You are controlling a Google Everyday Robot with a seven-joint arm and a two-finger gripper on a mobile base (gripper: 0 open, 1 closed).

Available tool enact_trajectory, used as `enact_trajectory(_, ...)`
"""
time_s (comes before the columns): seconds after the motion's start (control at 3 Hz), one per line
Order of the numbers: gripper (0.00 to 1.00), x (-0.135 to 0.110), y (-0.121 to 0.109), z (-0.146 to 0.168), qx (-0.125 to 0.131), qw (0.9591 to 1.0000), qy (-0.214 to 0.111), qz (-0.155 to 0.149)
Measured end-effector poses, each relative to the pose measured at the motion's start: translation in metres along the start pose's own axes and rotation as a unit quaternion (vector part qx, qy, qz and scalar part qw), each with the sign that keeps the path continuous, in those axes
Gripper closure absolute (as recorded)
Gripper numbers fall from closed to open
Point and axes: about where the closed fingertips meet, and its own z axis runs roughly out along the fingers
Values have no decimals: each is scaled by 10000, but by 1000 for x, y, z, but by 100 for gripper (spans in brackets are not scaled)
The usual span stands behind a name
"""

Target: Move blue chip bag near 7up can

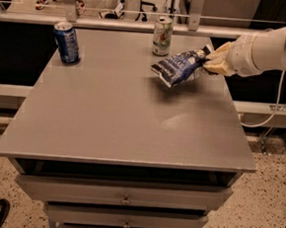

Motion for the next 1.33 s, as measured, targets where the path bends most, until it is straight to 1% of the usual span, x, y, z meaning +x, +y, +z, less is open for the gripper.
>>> enact_trajectory(0.33, 100, 7, -27, 30, -31, 9994, -198, -271)
enact_trajectory(0.67, 100, 15, -38, 66, -410, 9971, -432, -465)
enact_trajectory(1.0, 96, 22, -50, 107, -765, 9932, -611, -630)
enact_trajectory(1.33, 74, 26, -60, 121, -822, 9923, -641, -670)
